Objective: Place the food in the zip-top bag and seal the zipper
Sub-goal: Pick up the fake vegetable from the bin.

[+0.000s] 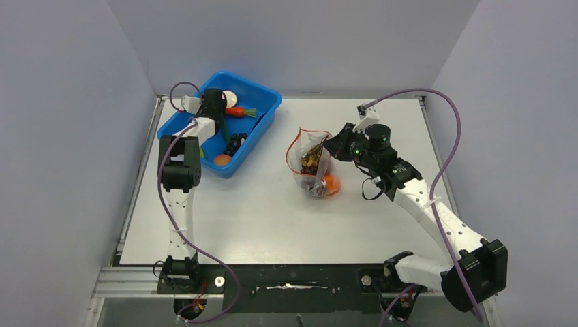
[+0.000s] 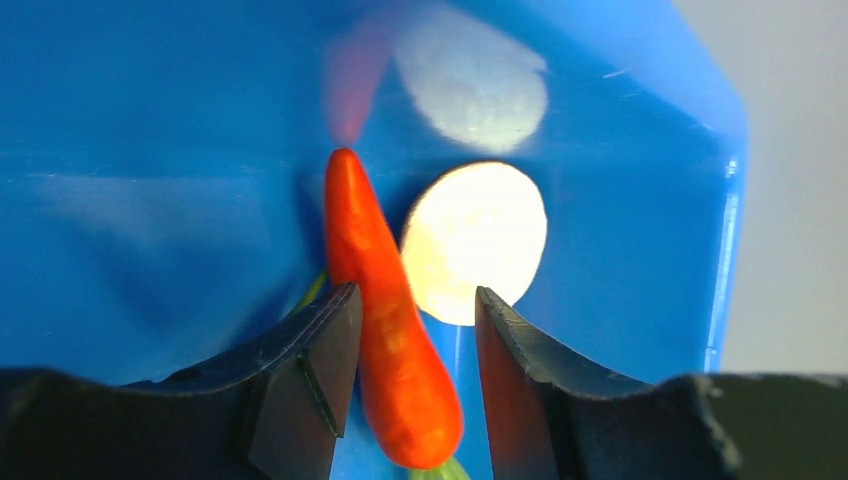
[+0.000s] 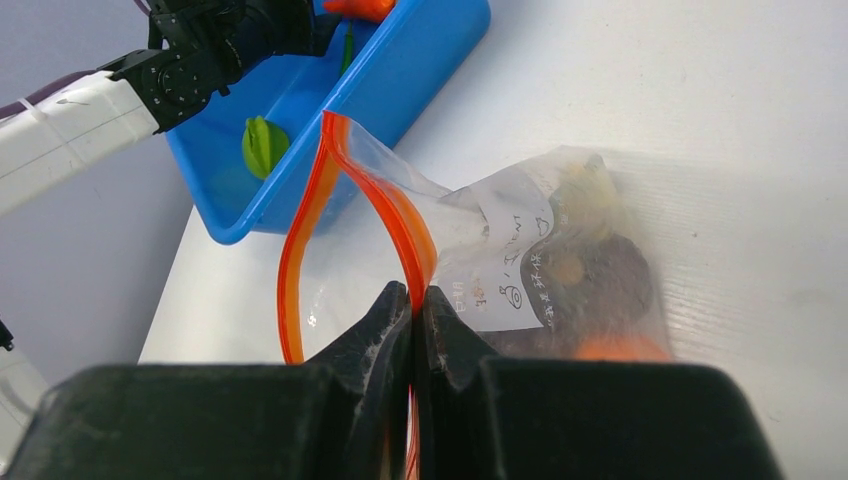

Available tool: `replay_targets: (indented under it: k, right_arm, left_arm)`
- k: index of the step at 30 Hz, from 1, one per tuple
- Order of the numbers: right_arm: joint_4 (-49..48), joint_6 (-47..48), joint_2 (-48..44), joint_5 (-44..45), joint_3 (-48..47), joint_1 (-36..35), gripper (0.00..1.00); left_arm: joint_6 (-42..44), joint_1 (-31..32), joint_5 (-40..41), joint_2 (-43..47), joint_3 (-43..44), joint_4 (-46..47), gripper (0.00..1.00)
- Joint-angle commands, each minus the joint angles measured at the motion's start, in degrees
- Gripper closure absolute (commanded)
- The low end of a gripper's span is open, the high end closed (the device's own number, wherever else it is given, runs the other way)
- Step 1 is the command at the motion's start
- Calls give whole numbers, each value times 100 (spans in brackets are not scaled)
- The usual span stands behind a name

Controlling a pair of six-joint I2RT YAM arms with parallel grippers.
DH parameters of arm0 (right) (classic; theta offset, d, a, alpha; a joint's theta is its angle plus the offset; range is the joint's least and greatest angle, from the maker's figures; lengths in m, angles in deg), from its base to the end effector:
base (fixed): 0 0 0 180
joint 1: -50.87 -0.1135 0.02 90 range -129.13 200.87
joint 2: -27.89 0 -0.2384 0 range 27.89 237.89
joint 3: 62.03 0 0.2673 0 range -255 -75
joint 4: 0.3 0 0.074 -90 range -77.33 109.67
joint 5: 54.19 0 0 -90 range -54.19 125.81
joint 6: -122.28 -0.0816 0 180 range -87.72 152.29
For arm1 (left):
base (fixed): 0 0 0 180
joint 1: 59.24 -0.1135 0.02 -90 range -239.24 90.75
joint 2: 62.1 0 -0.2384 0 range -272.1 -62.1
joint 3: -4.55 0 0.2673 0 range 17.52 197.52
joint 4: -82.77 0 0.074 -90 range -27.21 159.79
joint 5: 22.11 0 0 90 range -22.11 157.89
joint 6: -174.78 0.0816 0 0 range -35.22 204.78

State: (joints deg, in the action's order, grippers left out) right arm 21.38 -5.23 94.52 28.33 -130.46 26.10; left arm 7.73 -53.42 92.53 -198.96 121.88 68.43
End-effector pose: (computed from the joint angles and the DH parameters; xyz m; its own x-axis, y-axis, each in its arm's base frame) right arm 0.3027 0.1514 0.2881 -0.5656 0.4039 -0.7190 -0.2297 0.7602 0.6077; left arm 0.5694 -0.0238 0.1046 0.1215 -0.9028 -0.4125 -0.5969 0.2656 -0.7571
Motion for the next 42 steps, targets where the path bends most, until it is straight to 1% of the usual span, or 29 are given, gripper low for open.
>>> replay_targets:
  k: [1, 6, 14, 17, 23, 27, 31, 33, 36, 40, 42]
  right_arm:
    - [-410, 52, 26, 69, -149, 39, 100]
    - [-414, 54, 55, 58, -149, 54, 100]
    - [-465, 52, 119, 26, -158, 92, 100]
    - [-503, 45, 156, -10, -162, 106, 100]
    - [-538, 25, 201, -42, -158, 133, 100]
    - [-545, 25, 209, -56, -173, 150, 100]
    - [-519, 8, 185, -75, -201, 154, 100]
    - [-530, -9, 140, -70, -179, 152, 100]
    - [-522, -48, 73, -34, -141, 154, 100]
    - [-547, -92, 19, -26, -87, 149, 100]
    - [-550, -115, 45, -34, -55, 145, 100]
  left_arm:
    - [61, -53, -65, -44, 29, 743, 56]
    - [-33, -55, -127, -297, 411, 353, 56]
    - [-145, -29, 3, -279, 428, -65, 56]
    - [-91, -21, 64, -275, 423, 20, 56]
    - [-46, -24, -71, -554, 846, -49, 56]
    - [-173, 2, -147, -661, 972, -174, 56]
    - [-324, 24, -181, -698, 980, -291, 64]
    - [-378, 32, -188, -681, 988, -372, 71]
    - [-353, 50, -169, -572, 953, -381, 78]
    - [-213, 53, -162, -249, 777, -196, 84]
    - [-108, 63, -100, 2, 549, 56, 86]
